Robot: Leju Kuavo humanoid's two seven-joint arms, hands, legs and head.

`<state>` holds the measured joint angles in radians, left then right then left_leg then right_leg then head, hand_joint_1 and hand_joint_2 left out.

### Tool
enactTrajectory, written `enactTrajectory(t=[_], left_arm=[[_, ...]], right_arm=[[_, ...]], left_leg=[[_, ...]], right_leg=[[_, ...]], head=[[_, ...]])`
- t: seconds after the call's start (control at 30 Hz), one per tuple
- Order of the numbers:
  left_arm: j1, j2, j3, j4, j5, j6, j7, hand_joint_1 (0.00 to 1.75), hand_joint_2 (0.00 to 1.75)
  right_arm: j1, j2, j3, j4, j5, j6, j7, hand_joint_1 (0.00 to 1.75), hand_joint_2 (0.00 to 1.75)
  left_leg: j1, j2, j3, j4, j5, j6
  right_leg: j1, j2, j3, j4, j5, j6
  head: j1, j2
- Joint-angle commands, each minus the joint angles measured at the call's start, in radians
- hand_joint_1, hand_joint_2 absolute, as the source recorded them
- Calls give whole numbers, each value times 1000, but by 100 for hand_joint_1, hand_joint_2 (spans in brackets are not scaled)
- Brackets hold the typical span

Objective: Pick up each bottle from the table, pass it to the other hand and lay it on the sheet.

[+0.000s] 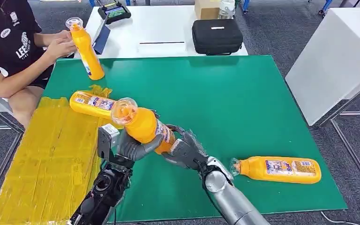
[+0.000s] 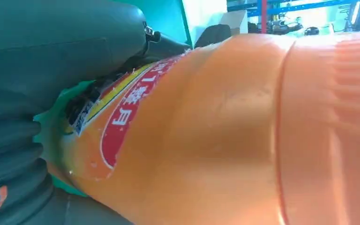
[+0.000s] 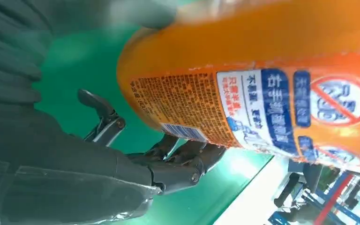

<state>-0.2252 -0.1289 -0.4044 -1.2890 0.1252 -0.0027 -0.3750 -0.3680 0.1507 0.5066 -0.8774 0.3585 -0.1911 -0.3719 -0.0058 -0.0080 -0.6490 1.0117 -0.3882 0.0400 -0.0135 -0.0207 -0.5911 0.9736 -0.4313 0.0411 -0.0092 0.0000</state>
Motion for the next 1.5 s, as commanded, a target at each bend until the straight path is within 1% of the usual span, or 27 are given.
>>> enactTrajectory(t=[0.03, 0.1, 0.13, 0.23, 0.33, 0.37, 0.4, 0.53, 0.57, 0.6, 0.63, 0.67, 0.7, 0.73, 0.77, 0.8, 0.83, 0.9, 0.97, 1.0, 1.07, 1.1, 1.13, 1.2, 1.37, 1.43, 1.5], left_arm=[[-5, 30, 24, -62, -5, -11, -45, 175, 175], [-2, 43, 47, -106, -22, -12, -80, 175, 175], [6, 48, 56, -129, -26, -13, -95, 175, 175], [16, 53, 62, -153, -29, -18, -100, 175, 175], [38, 71, 83, -197, -109, 31, -156, 175, 175], [37, 88, 85, -213, -250, 124, -184, 175, 175], [28, 101, 84, -222, -482, 287, -190, 175, 175], [16, 116, 89, -256, -594, 319, -156, 175, 175], [8, 131, 92, -257, -755, 413, -139, 175, 175], [1, 138, 91, -256, -901, 485, -103, 175, 175], [-16, 152, 108, -231, -1218, 586, 17, 175, 175], [-34, 171, 138, -200, -1504, 608, 156, 175, 175], [-52, 181, 138, -167, -1679, 606, 232, 175, 175], [-144, 385, -15, -133, -1696, 553, 462, 175, 175], [-191, 412, -118, -74, -1696, 520, 556, 175, 175], [-202, 368, -81, -5, -1696, 493, 517, 175, 175], [-222, 360, -48, 34, -1696, 478, 478, 175, 175], [-250, 348, -16, 90, -1696, 473, 451, 175, 175], [-272, 352, -14, 126, -1696, 429, 472, 175, 175], [-307, 361, -29, 183, -1696, 405, 512, 175, 175], [-393, 462, -217, 253, -1696, 369, 735, 175, 175], [-383, 427, -171, 308, -1696, 372, 716, 175, 175], [-396, 424, -163, 342, -1696, 366, 730, 175, 175], [-421, 391, -117, 429, -1696, 335, 713, 175, 175], [-437, 376, -100, 465, -1696, 331, 704, 175, 175], [-467, 349, -67, 536, -1696, 252, 723, 175, 175], [-503, 325, -44, 618, -1696, 163, 729, 175, 175]], right_arm=[[41, -62, -26, -155, -56, -34, -9, 0, 175], [68, -89, -40, -277, -65, -35, -1, 0, 175], [80, -99, -46, -315, -66, -35, 1, 0, 0], [92, -107, -48, -343, -67, -32, 12, 0, 0], [138, -128, -69, -435, -103, -44, -32, 0, 0], [162, -138, -79, -482, -126, -40, -44, 0, 0], [190, -146, -90, -539, -165, -20, -53, 0, 0], [215, -156, -100, -600, -187, -3, -45, 0, 0], [217, -156, -105, -609, -198, 0, -51, 0, 0], [220, -156, -110, -623, -206, 2, -55, 0, 0], [221, -154, -117, -640, -215, 5, -57, 0, 0], [217, -152, -121, -650, -216, 3, -57, 0, 175], [212, -149, -124, -658, -216, 1, -57, 0, 175], [207, -145, -127, -663, -219, 1, -56, 0, 175], [207, -141, -131, -672, -218, -2, -56, 0, 175], [209, -143, -130, -685, -213, -1, -57, 0, 175], [210, -145, -128, -695, -206, -2, -57, 0, 175], [209, -144, -124, -707, -190, -6, -51, 0, 175], [209, -139, -122, -712, -153, -28, -47, 0, 175], [215, -125, -124, -735, -91, -60, -35, 0, 175], [218, -113, -124, -761, -31, -69, -18, 0, 175], [222, -101, -129, -785, 33, -105, -16, 0, 175], [226, -101, -131, -798, 73, -127, -11, 0, 175], [235, -105, -138, -821, 80, -119, 3, 0, 175], [239, -107, -147, -824, 83, -117, 5, 0, 175], [235, -99, -159, -825, 92, -116, 11, 0, 175], [235, -84, -168, -828, 102, -116, 10, 0, 175]], left_leg=[[1, 0, 5, 0, -2, -2], [1, 0, 4, 0, -2, -2], [0, 0, 1, 0, -1, -1], [1, 1, 5, 1, -3, -3], [1, 0, 5, 0, -2, -2], [0, 0, 3, 0, -2, -2], [1, 1, 5, 0, -3, -3], [0, -1, 1, 0, -1, -1], [1, 0, 3, 0, -2, -2], [1, 0, 2, 0, -2, -2], [1, 1, 4, 0, -3, -3], [0, 0, 2, 0, -1, -2], [1, 0, 1, 0, -1, -2], [1, 0, 4, 0, -2, -3], [1, 0, 2, 0, 0, -3], [1, 0, 4, 0, -1, -4], [1, -3, 3, 0, 0, -3], [2, -1, 5, -1, 1, -5], [2, 0, 5, 0, 0, -5], [3, 1, 3, 0, 1, -5], [2, -1, 3, 0, 2, -5], [3, 1, 4, 1, 1, -5], [3, -2, 2, 1, 2, -5], [2, 2, 3, -1, 2, -5], [3, 2, 3, 0, 1, -5], [3, 3, 6, 1, -1, -6], [3, 2, 3, 0, 1, -5]], right_leg=[[1, 1, 6, -1, -2, -2], [0, 0, 5, 0, -3, -1], [0, 0, 2, 0, -1, -1], [1, 2, 5, 0, -3, -2], [1, 1, 5, -1, -2, -2], [0, 1, 3, -1, -2, -1], [1, 2, 6, 0, -3, -2], [0, 0, 1, 0, -1, -1], [1, 0, 4, 0, -2, -2], [0, 1, 2, 0, -2, -1], [1, 2, 4, 0, -2, -2], [0, 0, 2, 0, -2, -2], [1, 1, 1, 0, -1, -1], [0, 1, 4, 1, -2, -2], [0, 1, 1, 1, -1, -3], [1, 1, 4, 1, -2, -4], [1, -2, 3, 0, -2, -3], [2, 0, 4, 0, -1, -3], [1, 0, 4, 0, -1, -4], [2, 1, 2, 0, 0, -4], [2, -1, 2, 2, 0, -5], [2, 0, 2, 2, 0, -5], [3, -2, 2, 1, 0, -5], [2, 1, 1, 1, 1, -5], [3, 1, 2, 1, 0, -5], [3, 2, 6, 0, -1, -5], [3, 1, 2, 0, 0, -4]], head=[[0, 0], [0, 0], [0, 0], [0, 0], [0, 0], [0, 0], [0, 0], [0, 0], [0, 0], [0, 0], [0, 0], [0, 0], [0, 0], [0, 0], [0, 0], [0, 0], [1, 0], [0, 0], [-2, 0], [-1, 0], [-2, 0], [-2, 0], [0, 0], [-1, 0], [-2, 0], [-1, 0], [-1, 0]])
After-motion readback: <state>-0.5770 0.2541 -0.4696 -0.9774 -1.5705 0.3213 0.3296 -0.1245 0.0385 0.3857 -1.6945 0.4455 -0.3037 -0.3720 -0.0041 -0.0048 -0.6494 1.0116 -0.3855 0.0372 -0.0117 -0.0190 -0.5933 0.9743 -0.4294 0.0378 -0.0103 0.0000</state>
